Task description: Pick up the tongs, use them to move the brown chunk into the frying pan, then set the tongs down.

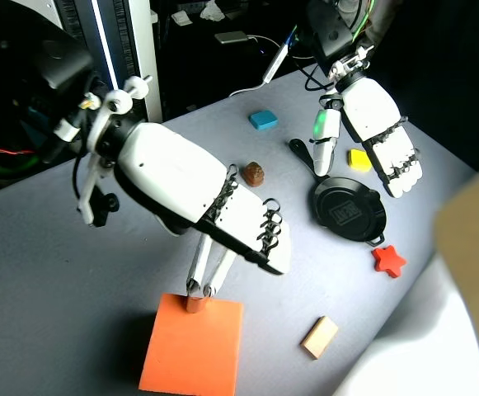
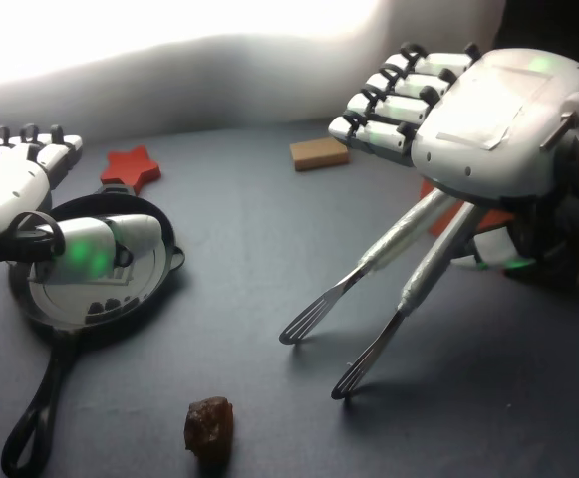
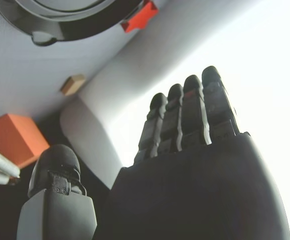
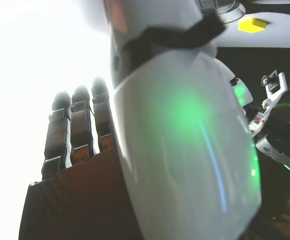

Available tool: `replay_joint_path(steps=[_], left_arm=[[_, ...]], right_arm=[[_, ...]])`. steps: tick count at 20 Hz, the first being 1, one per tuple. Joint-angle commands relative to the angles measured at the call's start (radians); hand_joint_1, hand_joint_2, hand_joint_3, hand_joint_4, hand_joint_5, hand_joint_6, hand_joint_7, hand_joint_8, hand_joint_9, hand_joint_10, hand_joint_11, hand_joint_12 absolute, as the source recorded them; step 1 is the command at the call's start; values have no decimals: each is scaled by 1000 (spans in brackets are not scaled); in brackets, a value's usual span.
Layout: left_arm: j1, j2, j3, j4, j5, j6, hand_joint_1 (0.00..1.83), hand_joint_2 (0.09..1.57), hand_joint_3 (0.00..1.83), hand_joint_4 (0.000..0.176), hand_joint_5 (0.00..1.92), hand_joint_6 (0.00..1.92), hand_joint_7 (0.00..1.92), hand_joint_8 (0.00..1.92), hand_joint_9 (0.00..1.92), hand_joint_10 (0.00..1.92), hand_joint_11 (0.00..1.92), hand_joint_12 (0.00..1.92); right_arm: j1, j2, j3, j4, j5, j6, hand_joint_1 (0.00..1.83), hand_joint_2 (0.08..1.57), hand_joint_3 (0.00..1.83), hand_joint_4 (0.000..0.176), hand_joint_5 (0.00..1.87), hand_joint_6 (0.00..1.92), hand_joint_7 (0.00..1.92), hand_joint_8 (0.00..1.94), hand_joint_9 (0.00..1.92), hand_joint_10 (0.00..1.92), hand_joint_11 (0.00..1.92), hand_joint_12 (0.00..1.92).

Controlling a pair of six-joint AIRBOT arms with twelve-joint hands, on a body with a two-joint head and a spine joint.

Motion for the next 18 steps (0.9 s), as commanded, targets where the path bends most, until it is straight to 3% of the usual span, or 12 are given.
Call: replay_joint_path(steps=[1,6,9,14,16,18], left_arm=[[-2,17,-1,69,-86,-3,0,1110,2,0,0,0,0,0,0,0,3,1],[32,29,-9,86,-104,-37,0,1121,6,0,0,0,10,4,1,0,16,7],[36,35,-16,84,-107,-38,0,1138,11,0,0,0,0,0,0,0,0,2],[33,36,-28,84,-111,-43,0,1132,5,0,0,0,0,0,0,0,0,0],[30,36,-31,83,-111,-43,0,1126,2,0,0,0,0,0,0,0,7,3],[29,38,-31,83,-111,-43,0,1126,2,0,0,0,5,2,0,0,15,8]], right_arm=[[19,4,-2,-35,6,-4,1001,943,0,0,0,0,0,0,0,0,0,0],[41,24,-23,-36,6,-5,995,951,0,0,0,0,0,0,0,0,0,0],[51,11,-53,-113,34,-5,1079,943,0,0,0,0,0,0,0,0,0,0],[64,1,-77,-165,97,-5,1045,938,0,0,0,0,0,0,0,0,0,0],[51,-22,-72,-224,172,-2,1060,937,0,0,0,0,0,0,0,0,0,0],[22,-38,-73,-351,215,89,1091,928,0,0,0,0,0,0,0,0,0,0]])
